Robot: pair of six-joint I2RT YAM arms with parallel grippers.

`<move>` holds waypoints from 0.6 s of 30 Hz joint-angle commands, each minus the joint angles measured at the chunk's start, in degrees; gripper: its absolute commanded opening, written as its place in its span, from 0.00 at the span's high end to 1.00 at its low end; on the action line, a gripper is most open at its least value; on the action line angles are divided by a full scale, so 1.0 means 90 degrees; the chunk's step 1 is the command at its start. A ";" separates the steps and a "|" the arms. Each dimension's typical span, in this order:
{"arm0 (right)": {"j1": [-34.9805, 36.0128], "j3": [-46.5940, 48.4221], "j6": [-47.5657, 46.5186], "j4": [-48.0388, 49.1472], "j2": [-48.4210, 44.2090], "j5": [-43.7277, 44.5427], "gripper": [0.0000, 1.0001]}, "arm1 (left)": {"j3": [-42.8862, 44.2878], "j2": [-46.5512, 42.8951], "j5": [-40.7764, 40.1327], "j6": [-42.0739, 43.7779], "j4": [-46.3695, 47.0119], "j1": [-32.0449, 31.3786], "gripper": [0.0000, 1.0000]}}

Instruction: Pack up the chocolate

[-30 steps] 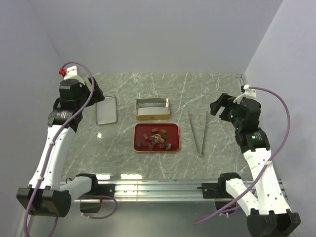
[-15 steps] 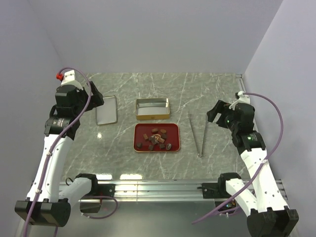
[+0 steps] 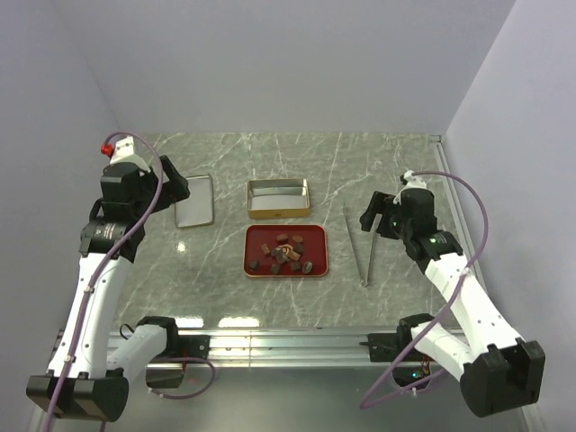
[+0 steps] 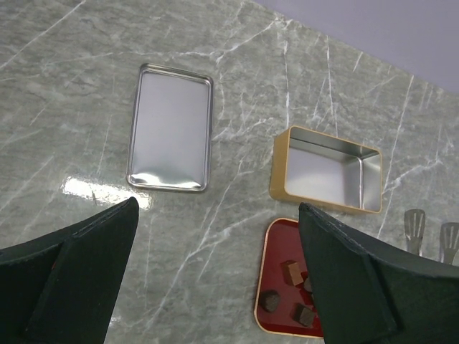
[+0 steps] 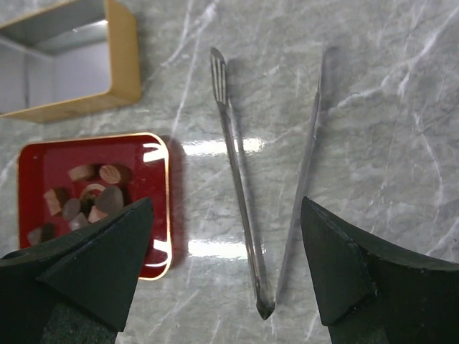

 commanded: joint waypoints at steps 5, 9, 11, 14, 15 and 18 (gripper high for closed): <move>0.0347 -0.0176 0.0001 0.0205 0.0535 0.0316 0.10 | -0.0230 -0.0311 -0.0041 -0.0346 -0.0026 0.0009 0.01; 0.0494 -0.0244 0.0001 0.0107 0.0770 0.0347 0.10 | -0.0298 -0.0321 -0.0080 -0.0346 -0.0016 0.0018 0.00; 0.0562 -0.0264 0.0011 0.0068 0.0935 0.0279 0.10 | -0.0308 -0.0282 -0.0070 -0.0288 -0.0016 0.0009 0.01; 0.0718 -0.0274 0.0069 -0.0010 0.1131 0.0492 0.10 | -0.0288 -0.0233 -0.0080 -0.0171 -0.0026 0.0009 0.00; 0.0757 -0.0264 0.0070 -0.0049 0.1180 0.0571 0.10 | -0.0298 -0.0204 -0.0089 -0.0151 -0.0017 0.0018 0.01; 0.0874 -0.0244 0.0118 -0.0147 0.1307 0.0728 0.09 | -0.0318 -0.0175 -0.0080 -0.0092 0.0022 0.0019 0.01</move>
